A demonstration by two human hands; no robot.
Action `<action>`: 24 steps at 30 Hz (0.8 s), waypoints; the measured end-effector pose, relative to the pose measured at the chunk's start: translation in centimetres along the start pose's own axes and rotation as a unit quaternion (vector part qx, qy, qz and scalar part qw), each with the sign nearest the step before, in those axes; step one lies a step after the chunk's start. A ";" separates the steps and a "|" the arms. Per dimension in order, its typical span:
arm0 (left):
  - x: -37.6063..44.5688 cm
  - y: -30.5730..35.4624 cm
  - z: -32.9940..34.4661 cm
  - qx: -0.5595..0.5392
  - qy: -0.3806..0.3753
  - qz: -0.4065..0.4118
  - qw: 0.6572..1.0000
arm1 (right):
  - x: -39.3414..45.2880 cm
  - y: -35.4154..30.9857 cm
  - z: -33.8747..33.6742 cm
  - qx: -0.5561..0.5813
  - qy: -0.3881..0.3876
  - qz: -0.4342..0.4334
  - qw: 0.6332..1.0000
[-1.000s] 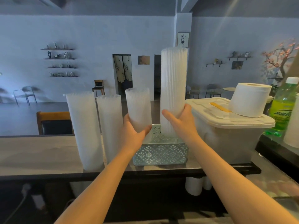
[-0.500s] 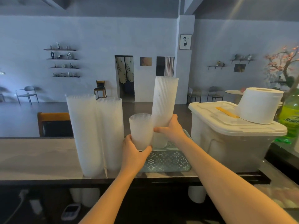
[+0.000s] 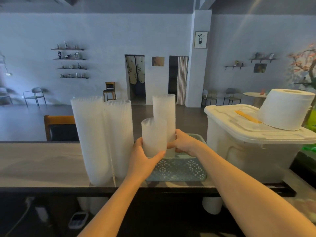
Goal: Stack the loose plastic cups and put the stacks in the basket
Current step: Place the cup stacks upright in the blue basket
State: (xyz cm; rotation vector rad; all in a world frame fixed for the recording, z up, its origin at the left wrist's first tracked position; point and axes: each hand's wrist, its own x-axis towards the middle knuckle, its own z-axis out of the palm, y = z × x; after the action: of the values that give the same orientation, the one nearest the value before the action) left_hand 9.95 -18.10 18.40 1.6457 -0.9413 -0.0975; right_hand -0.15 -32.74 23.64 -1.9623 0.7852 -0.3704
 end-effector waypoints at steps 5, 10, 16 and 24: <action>0.2 -0.1 0.0 0.014 -0.006 0.004 1.000 | 0.6 0.0 0.3 0.019 -0.001 -0.009 1.000; 0.4 -0.4 0.0 0.017 -0.013 0.004 1.000 | 1.0 0.2 0.7 0.039 -0.030 0.002 0.999; 0.5 -0.3 -0.3 0.038 -0.024 -0.005 0.999 | 1.2 0.1 1.1 0.035 -0.079 0.002 0.996; 0.2 0.3 -0.6 0.045 -0.041 -0.023 0.998 | 0.8 -0.5 0.8 -0.014 -0.071 0.032 0.997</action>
State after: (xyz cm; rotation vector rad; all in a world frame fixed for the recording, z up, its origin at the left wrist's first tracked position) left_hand 10.25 -17.77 18.95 1.7585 -0.9829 -0.1557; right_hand 1.04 -32.58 23.59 -1.9605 0.7630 -0.1801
